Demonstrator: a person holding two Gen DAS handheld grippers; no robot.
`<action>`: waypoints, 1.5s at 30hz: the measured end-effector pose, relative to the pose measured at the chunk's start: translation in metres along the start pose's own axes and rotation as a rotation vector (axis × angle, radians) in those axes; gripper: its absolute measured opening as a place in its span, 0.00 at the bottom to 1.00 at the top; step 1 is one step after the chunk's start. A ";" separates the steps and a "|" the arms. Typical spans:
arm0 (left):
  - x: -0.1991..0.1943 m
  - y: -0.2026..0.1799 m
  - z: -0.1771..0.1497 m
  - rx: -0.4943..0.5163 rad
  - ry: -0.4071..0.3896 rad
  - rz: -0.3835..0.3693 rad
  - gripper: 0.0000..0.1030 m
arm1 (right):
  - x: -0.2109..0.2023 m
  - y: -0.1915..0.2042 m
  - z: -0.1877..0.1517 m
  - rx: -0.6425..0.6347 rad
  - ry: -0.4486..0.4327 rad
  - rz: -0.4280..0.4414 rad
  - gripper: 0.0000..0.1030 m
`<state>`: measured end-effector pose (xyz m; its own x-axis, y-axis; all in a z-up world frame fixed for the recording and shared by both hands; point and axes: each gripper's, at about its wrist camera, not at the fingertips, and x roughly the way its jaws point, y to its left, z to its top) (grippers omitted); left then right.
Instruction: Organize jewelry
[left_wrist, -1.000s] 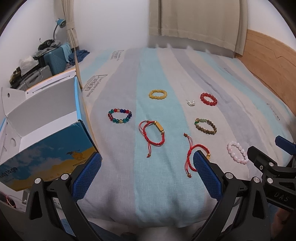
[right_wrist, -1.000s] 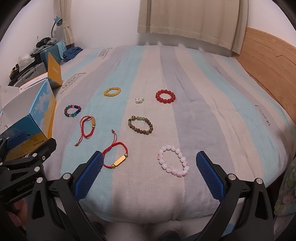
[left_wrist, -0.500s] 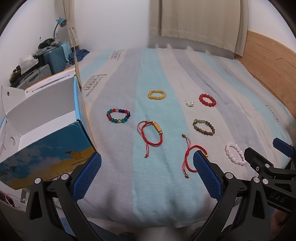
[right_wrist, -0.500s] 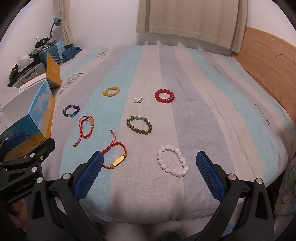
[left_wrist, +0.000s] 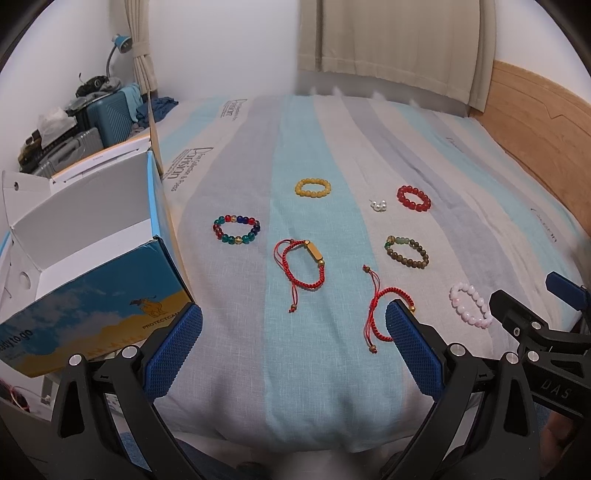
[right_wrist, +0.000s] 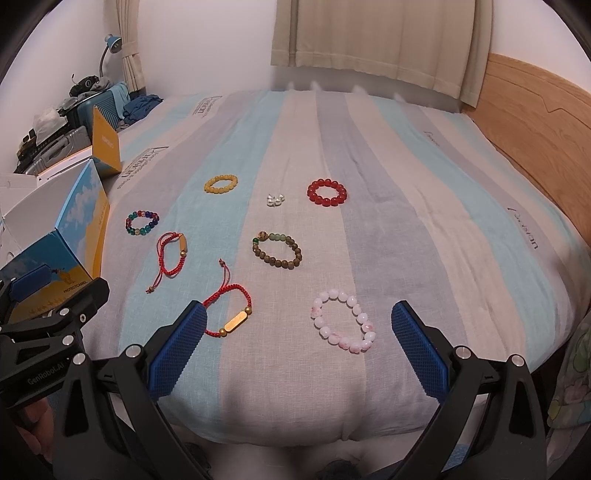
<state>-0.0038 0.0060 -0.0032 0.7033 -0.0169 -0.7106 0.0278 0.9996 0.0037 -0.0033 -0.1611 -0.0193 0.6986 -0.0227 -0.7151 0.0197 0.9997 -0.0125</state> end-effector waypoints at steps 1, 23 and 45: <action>0.000 0.000 0.000 0.001 0.000 0.000 0.94 | 0.000 0.000 0.000 0.000 0.000 0.000 0.93; 0.005 -0.003 0.001 0.006 0.008 -0.001 0.94 | 0.001 -0.003 0.001 -0.005 0.013 -0.013 0.93; 0.134 -0.010 0.046 0.016 0.233 -0.060 0.91 | 0.094 -0.076 0.010 0.050 0.307 -0.054 0.85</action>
<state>0.1229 -0.0070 -0.0663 0.5170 -0.0687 -0.8532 0.0770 0.9965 -0.0336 0.0683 -0.2397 -0.0788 0.4469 -0.0652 -0.8922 0.0915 0.9954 -0.0270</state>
